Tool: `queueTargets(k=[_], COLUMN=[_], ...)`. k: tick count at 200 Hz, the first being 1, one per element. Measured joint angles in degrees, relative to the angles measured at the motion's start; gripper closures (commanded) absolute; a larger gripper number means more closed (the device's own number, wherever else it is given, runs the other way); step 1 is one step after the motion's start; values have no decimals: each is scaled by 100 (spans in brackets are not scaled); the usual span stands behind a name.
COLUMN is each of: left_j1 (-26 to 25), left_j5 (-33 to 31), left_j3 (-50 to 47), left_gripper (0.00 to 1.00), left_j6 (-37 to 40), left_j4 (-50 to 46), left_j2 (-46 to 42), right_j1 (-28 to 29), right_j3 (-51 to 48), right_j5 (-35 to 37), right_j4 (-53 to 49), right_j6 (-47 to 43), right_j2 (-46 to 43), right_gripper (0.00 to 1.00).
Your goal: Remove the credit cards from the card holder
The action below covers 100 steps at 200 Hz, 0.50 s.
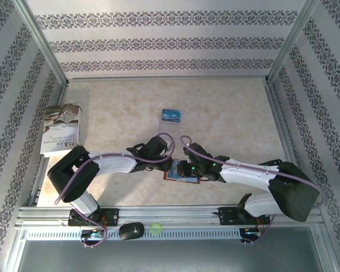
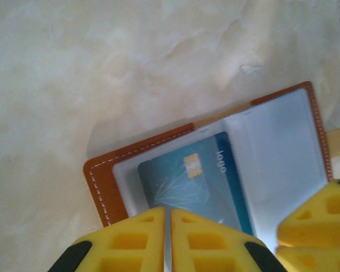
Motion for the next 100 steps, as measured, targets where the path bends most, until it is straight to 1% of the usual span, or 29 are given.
queueTargets(k=[25,74,100], left_j1=[11,17,17], left_j5=[-46,-79,-79], left_j3=[-26,-284,-308], left_gripper=[91,91,92], left_j6=[-33,-81,-111], left_j4=[11,221,260], left_j2=[63,-85,-90], right_j1=[0,-72,-205], right_j3=[-20,-57,-170], right_j5=[-70,-149,-153], right_j4=[90,278,393], right_j6=[59,240,382], right_j2=[61,326,350], right_gripper=[80,79,75])
